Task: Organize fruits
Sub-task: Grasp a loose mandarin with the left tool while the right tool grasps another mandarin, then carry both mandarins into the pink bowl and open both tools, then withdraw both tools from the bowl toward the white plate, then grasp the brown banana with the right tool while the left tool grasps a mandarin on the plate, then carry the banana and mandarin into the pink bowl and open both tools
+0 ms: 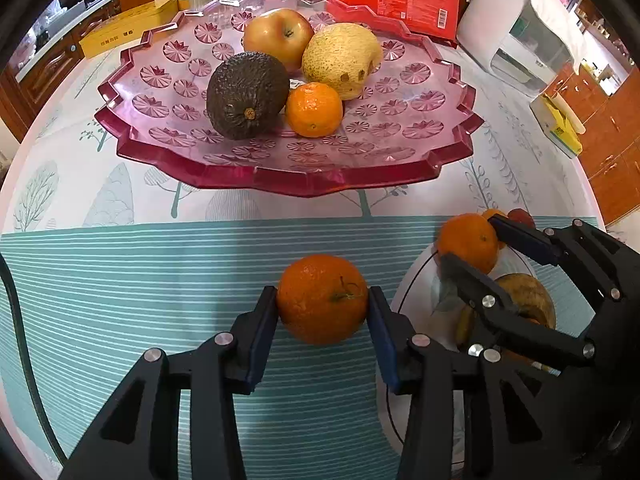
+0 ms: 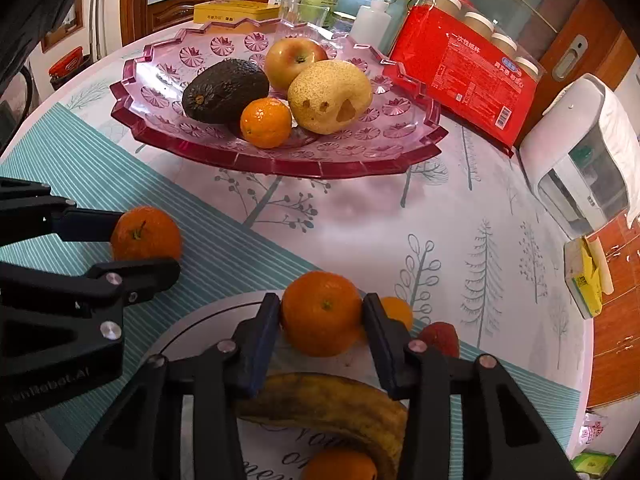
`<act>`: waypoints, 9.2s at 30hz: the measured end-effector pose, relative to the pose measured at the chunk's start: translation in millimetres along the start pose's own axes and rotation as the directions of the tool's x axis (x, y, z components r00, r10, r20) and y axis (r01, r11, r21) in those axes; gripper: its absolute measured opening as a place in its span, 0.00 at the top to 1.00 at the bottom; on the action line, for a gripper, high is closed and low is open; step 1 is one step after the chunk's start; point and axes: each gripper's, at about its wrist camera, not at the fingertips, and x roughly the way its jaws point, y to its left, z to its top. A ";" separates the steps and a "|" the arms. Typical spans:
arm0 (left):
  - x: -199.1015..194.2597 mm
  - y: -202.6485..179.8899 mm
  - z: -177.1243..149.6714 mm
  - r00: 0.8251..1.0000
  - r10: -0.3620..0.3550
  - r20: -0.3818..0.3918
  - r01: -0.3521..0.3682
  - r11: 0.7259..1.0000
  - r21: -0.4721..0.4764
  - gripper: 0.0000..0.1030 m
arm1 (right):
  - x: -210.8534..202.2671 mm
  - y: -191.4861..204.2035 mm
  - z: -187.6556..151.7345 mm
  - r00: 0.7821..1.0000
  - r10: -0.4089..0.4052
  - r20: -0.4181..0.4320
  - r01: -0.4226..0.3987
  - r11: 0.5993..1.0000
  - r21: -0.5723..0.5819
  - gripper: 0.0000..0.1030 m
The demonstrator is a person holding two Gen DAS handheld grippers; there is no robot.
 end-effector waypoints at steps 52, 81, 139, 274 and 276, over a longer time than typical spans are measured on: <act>-155.6 32.8 139.6 0.942 0.222 0.250 -0.253 0.963 0.098 0.58 | -126.5 -92.7 146.2 0.964 0.196 0.178 -0.242 0.927 0.288 0.60; -14.8 63.2 131.6 0.970 0.242 0.007 -0.241 0.965 0.102 0.54 | 28.9 -45.2 122.4 0.948 0.309 -0.077 -0.278 0.921 0.272 0.57; -174.3 18.6 46.9 0.962 0.172 0.214 -0.189 0.980 0.058 0.14 | -129.2 -54.7 55.4 0.963 0.233 0.137 -0.265 0.912 0.314 0.41; -33.2 -153.3 -41.2 0.999 0.034 -0.017 -0.033 0.998 0.053 0.65 | -7.0 -131.8 -94.6 0.929 0.347 -0.131 -0.319 0.928 0.193 0.65; -46.4 -151.5 -41.0 0.999 0.042 0.001 -0.042 0.997 0.059 0.65 | -14.5 -133.0 -95.1 0.928 0.352 -0.119 -0.323 0.922 0.211 0.65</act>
